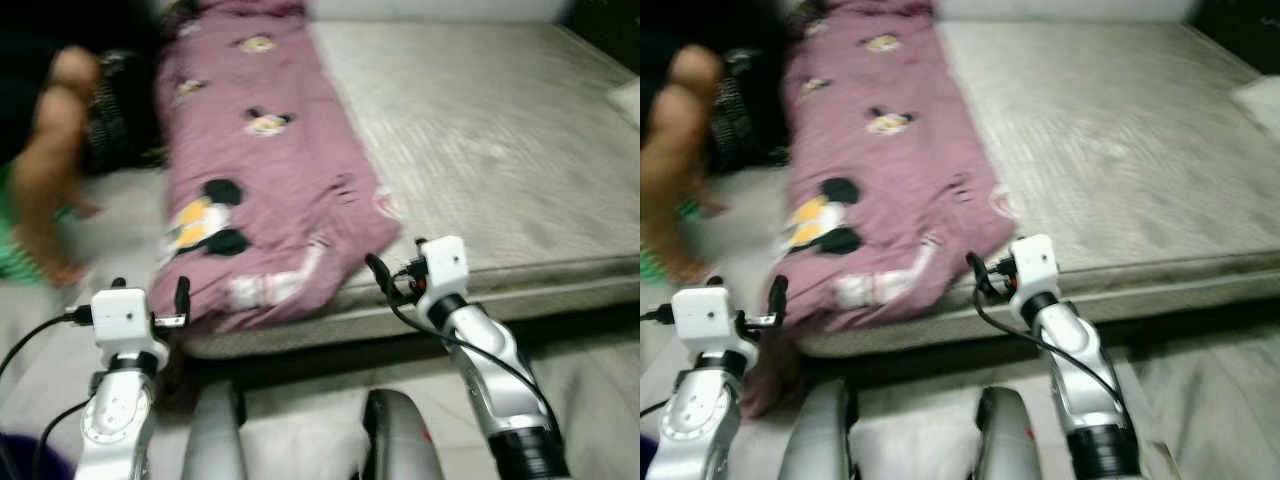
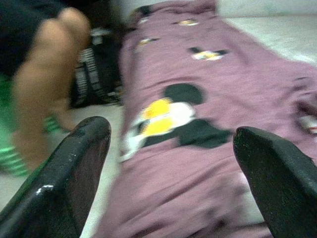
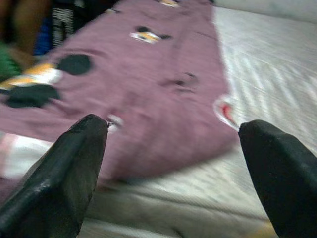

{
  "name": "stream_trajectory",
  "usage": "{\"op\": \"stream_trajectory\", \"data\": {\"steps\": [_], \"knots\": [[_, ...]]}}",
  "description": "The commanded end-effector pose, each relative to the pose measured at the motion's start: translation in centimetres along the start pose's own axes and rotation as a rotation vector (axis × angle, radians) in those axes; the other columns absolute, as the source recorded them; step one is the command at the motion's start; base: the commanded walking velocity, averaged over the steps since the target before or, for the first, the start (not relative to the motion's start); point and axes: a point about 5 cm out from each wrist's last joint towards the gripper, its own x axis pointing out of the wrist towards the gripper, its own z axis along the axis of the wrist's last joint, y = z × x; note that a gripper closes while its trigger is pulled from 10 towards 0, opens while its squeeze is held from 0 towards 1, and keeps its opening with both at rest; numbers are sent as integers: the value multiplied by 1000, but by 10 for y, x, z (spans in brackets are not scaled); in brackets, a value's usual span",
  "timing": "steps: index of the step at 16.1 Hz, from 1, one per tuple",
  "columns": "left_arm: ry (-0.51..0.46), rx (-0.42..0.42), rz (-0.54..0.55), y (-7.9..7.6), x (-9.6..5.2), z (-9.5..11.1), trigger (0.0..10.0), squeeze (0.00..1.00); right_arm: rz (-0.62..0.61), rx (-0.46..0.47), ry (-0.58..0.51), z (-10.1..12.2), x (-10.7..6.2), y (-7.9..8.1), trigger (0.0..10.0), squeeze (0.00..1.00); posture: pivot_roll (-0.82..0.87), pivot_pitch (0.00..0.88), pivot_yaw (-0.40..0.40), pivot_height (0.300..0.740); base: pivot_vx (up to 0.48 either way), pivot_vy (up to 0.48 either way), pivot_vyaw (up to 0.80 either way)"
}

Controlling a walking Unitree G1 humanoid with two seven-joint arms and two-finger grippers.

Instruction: Clean up the room

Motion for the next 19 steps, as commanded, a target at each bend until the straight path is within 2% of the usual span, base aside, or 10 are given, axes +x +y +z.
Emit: {"op": "stream_trajectory", "data": {"steps": [1, 4, 10, 12, 16, 18, 19], "knots": [[2, -2, -14, -3, -1, 0, 10000, 0, -10, 5, -1, 2, 1, -3, 10000, 0, -15, 38, -45, 583, 322, 0, 0], [5, -1, -16, -3, -1, 0, 10000, 0, -9, 9, -1, 2, 1, -3, 10000, 0, -16, 39, -43, 583, 301, 0, 0], [12, -1, -21, -4, 1, -1, 10000, 0, -3, 11, -6, 2, 2, -2, 10000, 0, -16, 40, -43, 583, 0, 0, 0], [15, -2, -23, -4, 1, -1, 10000, 0, 20, -29, -10, 3, 3, 1, 10000, 0, -15, 41, -43, 583, 0, 0, 800], [20, -11, -28, -5, 3, -2, 10000, 0, 12, -12, -2, 2, 4, -2, 10000, 0, -17, 38, -43, 583, 0, 0, 781], [18, 5, -40, -5, 2, -1, 10000, 0, -5, 32, 45, 0, 6, -5, 10000, 0, -25, 42, -37, 583, 0, 0, 0], [2, 19, -32, -3, 3, 3, 10000, 0, -4, 14, 39, 3, 7, -6, 10000, 0, -20, 49, -29, 583, 0, 0, 0]]}}
